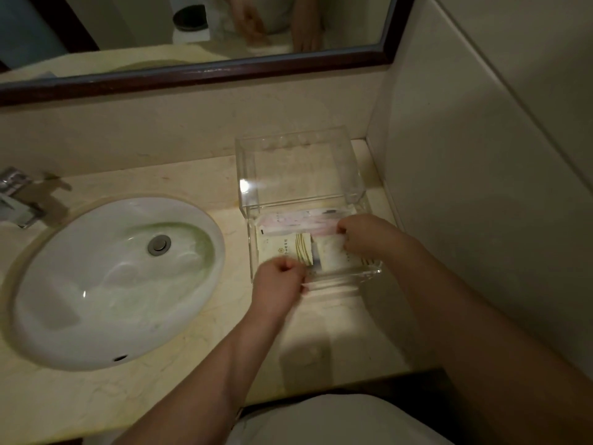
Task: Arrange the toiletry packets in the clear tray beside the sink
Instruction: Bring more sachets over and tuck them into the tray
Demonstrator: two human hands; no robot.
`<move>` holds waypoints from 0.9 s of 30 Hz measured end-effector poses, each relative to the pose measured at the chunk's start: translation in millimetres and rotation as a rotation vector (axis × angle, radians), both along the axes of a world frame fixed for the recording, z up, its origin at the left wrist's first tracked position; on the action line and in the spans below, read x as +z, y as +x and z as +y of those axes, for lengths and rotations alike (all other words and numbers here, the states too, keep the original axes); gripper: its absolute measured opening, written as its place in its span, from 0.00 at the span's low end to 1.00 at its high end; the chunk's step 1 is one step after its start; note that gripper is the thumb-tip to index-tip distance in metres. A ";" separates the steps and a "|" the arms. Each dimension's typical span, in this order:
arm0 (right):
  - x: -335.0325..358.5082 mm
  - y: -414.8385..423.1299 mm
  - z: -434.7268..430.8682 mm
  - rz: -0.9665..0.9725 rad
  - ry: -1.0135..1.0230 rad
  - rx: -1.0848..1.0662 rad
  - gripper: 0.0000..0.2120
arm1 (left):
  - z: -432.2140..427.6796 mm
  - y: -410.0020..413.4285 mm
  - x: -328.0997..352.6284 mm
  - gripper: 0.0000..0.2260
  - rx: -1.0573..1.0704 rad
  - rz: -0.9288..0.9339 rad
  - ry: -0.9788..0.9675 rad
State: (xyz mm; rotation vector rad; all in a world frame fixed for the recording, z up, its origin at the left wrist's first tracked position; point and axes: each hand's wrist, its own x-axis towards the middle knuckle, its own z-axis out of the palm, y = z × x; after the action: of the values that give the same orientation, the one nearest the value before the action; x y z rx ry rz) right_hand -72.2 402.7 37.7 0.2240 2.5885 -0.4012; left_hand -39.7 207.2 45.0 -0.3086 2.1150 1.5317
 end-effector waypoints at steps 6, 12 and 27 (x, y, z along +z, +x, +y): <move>-8.6 3.3 -3.0 0.093 -0.038 -0.074 0.10 | -7.5 -47.9 -40.9 0.25 -0.789 0.874 -0.713; -22.7 18.0 -5.5 0.158 -0.116 -0.129 0.13 | -13.3 -49.0 -52.2 0.27 -0.858 0.851 -0.684; -45.0 47.4 -24.3 0.507 -0.077 -0.125 0.16 | -20.3 -37.7 -70.0 0.26 -0.654 0.867 -0.635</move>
State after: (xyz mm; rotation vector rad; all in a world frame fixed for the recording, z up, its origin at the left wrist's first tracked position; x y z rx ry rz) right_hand -24.8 378.4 -7.2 0.2882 3.0538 -0.6757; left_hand -77.4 186.9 -25.0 0.9245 2.8834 0.5963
